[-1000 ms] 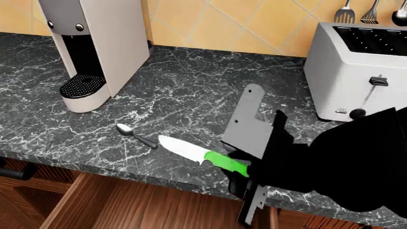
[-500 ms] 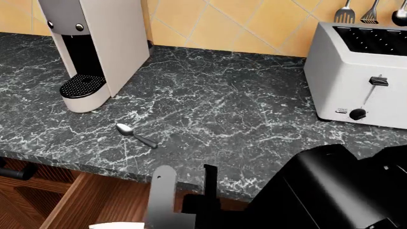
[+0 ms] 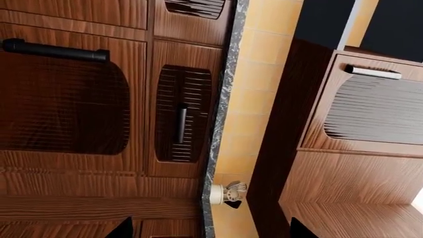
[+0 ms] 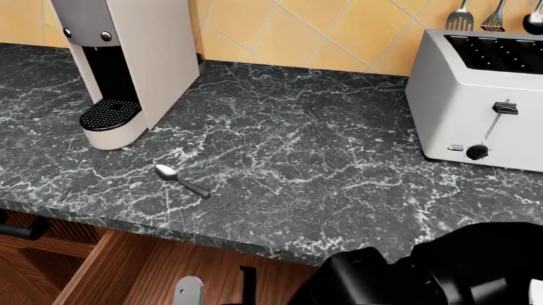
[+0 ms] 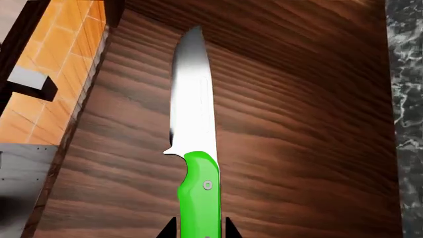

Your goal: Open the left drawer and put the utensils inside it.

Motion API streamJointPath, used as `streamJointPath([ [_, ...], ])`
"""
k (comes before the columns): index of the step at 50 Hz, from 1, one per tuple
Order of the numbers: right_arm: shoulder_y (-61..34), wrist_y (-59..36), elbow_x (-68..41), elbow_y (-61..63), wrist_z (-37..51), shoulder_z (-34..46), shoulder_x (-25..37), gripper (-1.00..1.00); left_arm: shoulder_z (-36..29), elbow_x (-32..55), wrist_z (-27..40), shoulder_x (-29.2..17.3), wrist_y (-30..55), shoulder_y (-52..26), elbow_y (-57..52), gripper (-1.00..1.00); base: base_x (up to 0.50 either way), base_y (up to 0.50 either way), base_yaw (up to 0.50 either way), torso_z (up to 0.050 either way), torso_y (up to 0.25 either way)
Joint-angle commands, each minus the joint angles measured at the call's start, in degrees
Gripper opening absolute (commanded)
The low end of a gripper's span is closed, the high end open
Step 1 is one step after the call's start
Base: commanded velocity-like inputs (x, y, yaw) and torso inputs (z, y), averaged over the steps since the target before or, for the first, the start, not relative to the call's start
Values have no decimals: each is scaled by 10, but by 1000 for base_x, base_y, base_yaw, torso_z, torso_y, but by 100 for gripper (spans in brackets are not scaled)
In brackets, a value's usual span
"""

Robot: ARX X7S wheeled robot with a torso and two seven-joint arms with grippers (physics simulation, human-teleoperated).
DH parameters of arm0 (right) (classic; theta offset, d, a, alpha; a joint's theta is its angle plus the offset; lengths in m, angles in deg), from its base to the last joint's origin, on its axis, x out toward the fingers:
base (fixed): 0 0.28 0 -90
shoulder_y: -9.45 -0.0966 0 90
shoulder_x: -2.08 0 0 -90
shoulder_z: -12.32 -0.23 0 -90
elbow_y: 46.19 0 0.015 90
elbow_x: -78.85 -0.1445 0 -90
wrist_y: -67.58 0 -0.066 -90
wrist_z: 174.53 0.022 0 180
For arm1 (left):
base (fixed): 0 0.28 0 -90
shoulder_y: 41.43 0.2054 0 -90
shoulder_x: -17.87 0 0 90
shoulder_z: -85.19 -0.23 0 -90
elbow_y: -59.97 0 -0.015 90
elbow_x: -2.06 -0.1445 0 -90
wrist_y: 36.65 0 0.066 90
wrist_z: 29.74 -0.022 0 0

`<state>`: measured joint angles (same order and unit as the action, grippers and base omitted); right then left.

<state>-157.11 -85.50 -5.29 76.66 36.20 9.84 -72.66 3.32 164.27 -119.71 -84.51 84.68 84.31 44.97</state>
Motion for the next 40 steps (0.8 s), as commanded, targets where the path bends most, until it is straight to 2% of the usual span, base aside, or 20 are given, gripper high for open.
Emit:
streamJointPath([
  [1, 64, 13, 105, -55, -53, 66, -36, -100, -3, -1, 0, 0, -2, -3, 0, 100, 0, 0, 0, 0, 0],
  [11, 109, 46, 181, -118, -111, 125, -56, -100, -18, 11, 0, -2, -7, -5, 0, 100, 0, 0, 0, 0, 0],
  [20, 123, 81, 224, -173, -160, 144, -57, -100, -24, 16, 0, -2, -10, -6, 0, 100, 0, 0, 0, 0, 0],
  [40, 124, 62, 234, -189, -184, 176, -69, -100, -20, 12, 0, -2, -6, -4, 0, 100, 0, 0, 0, 0, 0],
])
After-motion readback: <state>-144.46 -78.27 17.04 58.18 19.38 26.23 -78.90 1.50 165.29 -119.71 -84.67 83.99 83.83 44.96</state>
